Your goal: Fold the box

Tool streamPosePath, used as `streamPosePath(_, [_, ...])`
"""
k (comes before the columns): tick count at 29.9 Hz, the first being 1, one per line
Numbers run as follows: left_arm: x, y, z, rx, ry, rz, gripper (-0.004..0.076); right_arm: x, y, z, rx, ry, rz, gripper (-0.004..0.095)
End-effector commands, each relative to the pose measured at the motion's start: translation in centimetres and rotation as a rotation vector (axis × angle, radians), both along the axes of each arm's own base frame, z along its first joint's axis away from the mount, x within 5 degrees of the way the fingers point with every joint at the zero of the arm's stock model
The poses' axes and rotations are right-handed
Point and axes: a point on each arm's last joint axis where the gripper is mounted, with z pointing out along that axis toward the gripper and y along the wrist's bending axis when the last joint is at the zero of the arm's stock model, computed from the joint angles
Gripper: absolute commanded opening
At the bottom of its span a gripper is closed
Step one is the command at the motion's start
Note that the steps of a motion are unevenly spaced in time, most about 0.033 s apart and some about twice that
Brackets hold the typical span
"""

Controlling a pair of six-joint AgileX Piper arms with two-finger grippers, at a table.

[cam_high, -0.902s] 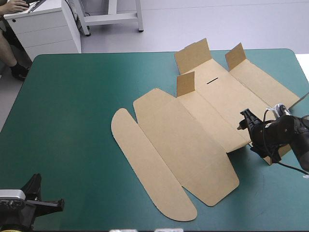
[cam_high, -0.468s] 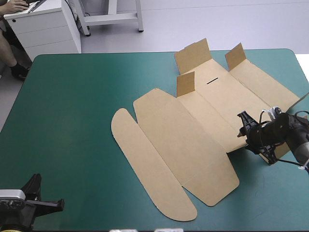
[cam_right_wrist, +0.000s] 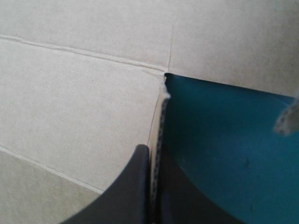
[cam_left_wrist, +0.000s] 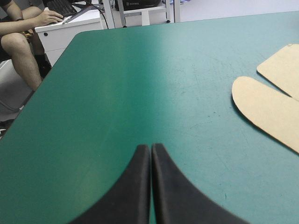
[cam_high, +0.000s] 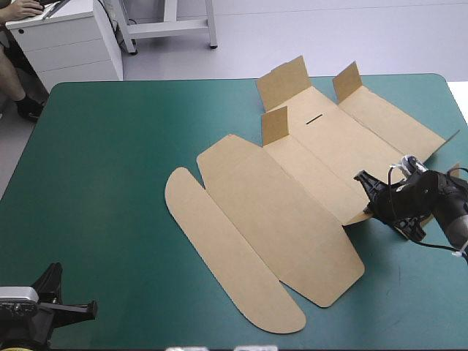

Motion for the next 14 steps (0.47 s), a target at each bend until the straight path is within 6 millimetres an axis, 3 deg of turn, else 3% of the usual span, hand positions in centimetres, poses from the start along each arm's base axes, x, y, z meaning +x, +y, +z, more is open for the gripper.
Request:
streamPosePath(1, [-0.4, 0.0, 1.4, -0.001, -0.115, -0.003, -0.0010, 0.7, -0.2, 2.1, -0.149, -0.177, 0.224, -0.0020])
streamPosePath(8, [-0.4, 0.0, 1.4, 0.011, -0.115, -0.007, -0.0010, 2.8, -0.4, 3.4, -0.318, -0.188, 0.525, -0.0020])
streamPosePath(14, [-0.4, 0.0, 1.4, 0.010, -0.115, -0.007, -0.0010, 6.8, -0.1, 4.3, -0.358, -0.157, 0.771, -0.0020])
